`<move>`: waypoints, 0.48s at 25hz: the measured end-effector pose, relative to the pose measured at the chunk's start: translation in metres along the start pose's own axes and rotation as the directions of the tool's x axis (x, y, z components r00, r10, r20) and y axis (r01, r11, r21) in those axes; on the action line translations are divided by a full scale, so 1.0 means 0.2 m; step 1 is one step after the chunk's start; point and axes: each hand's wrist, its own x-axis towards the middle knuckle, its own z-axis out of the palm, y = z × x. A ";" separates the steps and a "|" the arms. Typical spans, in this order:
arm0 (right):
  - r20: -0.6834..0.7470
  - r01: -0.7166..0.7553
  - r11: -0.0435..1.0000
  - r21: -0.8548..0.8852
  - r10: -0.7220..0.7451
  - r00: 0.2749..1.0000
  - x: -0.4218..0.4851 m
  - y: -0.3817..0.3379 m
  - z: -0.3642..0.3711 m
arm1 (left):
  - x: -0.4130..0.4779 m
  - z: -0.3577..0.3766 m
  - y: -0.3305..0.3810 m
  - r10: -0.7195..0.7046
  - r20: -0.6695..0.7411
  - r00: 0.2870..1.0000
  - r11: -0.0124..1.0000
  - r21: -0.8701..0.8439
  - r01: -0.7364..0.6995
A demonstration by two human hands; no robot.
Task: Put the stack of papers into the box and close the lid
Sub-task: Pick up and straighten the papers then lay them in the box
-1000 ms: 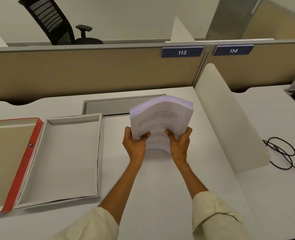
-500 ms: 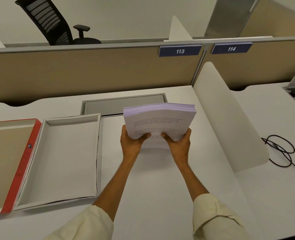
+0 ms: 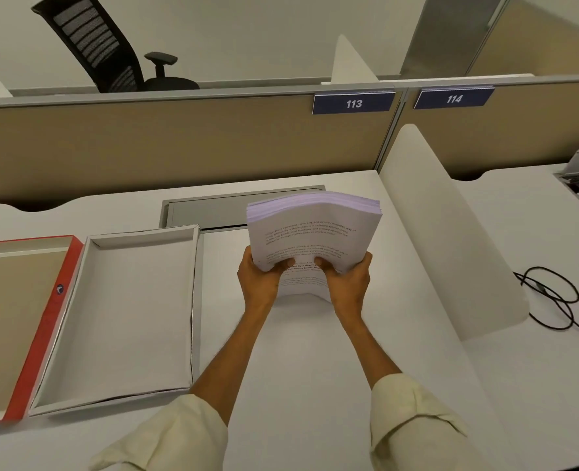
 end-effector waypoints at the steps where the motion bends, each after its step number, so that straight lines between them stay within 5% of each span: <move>1: 0.000 -0.013 1.000 -0.014 0.013 1.000 0.01 -0.02 0.00 | 0.01 -0.01 0.02 0.008 0.006 1.000 1.000 0.025 -0.008; 8: 0.130 -0.064 0.893 -0.445 0.136 0.982 0.13 -0.23 0.04 | 0.14 -0.10 0.20 -0.037 0.025 0.999 0.934 0.357 0.026; 12: 0.216 -0.082 0.841 -0.534 0.230 0.949 0.12 -0.27 0.12 | 0.16 -0.23 0.21 -0.131 0.070 0.989 0.888 0.453 0.085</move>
